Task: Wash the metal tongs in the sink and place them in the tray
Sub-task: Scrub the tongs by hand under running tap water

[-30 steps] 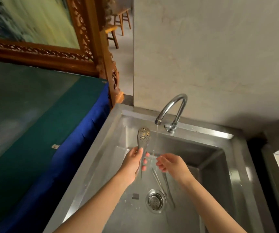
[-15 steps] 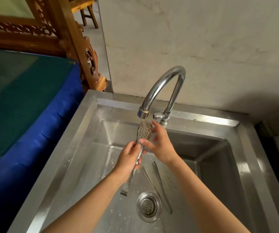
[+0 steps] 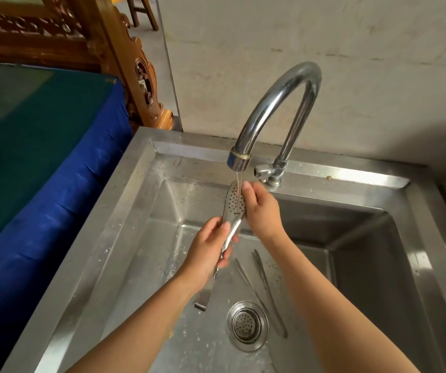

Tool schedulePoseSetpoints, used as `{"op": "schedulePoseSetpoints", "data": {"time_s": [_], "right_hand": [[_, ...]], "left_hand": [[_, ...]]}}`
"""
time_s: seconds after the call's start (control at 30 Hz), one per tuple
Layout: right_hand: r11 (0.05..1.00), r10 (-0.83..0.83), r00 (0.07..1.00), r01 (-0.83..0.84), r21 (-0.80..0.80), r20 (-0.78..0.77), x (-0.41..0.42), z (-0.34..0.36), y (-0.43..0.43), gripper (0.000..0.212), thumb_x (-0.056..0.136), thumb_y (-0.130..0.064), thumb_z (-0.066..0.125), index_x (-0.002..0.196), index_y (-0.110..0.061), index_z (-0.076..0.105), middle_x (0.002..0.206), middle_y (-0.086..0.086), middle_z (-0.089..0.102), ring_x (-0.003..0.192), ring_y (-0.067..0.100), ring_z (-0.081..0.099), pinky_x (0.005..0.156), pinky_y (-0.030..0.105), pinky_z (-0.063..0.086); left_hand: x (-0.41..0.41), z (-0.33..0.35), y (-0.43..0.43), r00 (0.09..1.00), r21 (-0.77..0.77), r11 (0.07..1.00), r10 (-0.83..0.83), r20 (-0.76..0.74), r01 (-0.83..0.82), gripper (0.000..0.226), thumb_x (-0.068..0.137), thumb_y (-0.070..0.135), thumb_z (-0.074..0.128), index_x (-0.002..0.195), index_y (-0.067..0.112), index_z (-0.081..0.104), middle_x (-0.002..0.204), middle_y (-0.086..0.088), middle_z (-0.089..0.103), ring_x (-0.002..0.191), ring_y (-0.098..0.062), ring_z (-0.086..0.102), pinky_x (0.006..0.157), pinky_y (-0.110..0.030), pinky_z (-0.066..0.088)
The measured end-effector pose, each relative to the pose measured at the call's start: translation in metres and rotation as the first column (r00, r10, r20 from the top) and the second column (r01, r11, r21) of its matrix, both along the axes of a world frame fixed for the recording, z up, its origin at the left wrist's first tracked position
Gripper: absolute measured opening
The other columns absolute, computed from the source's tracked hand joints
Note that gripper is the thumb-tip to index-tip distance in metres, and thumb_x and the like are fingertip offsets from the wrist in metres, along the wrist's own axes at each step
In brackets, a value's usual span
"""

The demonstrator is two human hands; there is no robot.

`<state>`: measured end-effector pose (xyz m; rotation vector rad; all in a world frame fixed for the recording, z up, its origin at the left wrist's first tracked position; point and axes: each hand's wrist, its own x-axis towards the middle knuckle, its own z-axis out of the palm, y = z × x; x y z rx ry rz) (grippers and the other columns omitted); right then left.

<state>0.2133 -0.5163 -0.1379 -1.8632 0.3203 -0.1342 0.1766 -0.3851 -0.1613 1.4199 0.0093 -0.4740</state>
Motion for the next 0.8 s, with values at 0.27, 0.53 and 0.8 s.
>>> {"op": "schedulePoseSetpoints", "data": {"time_s": [0.27,0.53,0.8], "right_hand": [[0.957,0.290,0.955,-0.290,0.009,-0.056,-0.010,-0.004,0.006,0.039,0.079,-0.027,0.073,0.101,-0.011,0.045,0.078,-0.013,0.055,0.066,0.000,0.053,0.058,0.008,0.044],[0.973,-0.071,0.997,0.073,0.219,-0.018,-0.005,0.012,0.019,0.044,0.098,-0.041,0.036,0.061,-0.019,0.047,0.058,-0.005,0.047,0.059,0.011,0.043,0.066,0.027,0.038],[0.981,0.187,0.982,-0.187,0.043,0.019,-0.017,0.014,0.015,0.033,0.084,-0.032,0.066,0.091,-0.003,0.051,0.072,-0.003,0.053,0.064,0.009,0.047,0.064,0.026,0.044]], "left_hand": [[-0.006,0.001,0.010,1.000,0.038,0.999,-0.019,0.004,0.019,0.017,0.096,0.030,0.042,0.099,0.029,0.058,0.066,0.006,0.060,0.038,-0.005,0.036,0.036,-0.020,0.023],[-0.011,0.016,0.006,0.997,0.098,0.995,-0.015,0.072,0.008,0.018,0.097,0.024,0.042,0.098,0.009,0.051,0.067,-0.001,0.057,0.037,-0.004,0.038,0.036,-0.018,0.025],[-0.007,0.019,0.017,0.994,0.129,0.991,-0.044,0.104,0.031,0.015,0.098,0.024,0.039,0.095,0.015,0.050,0.072,-0.007,0.054,0.037,-0.004,0.036,0.036,-0.018,0.024]]}}
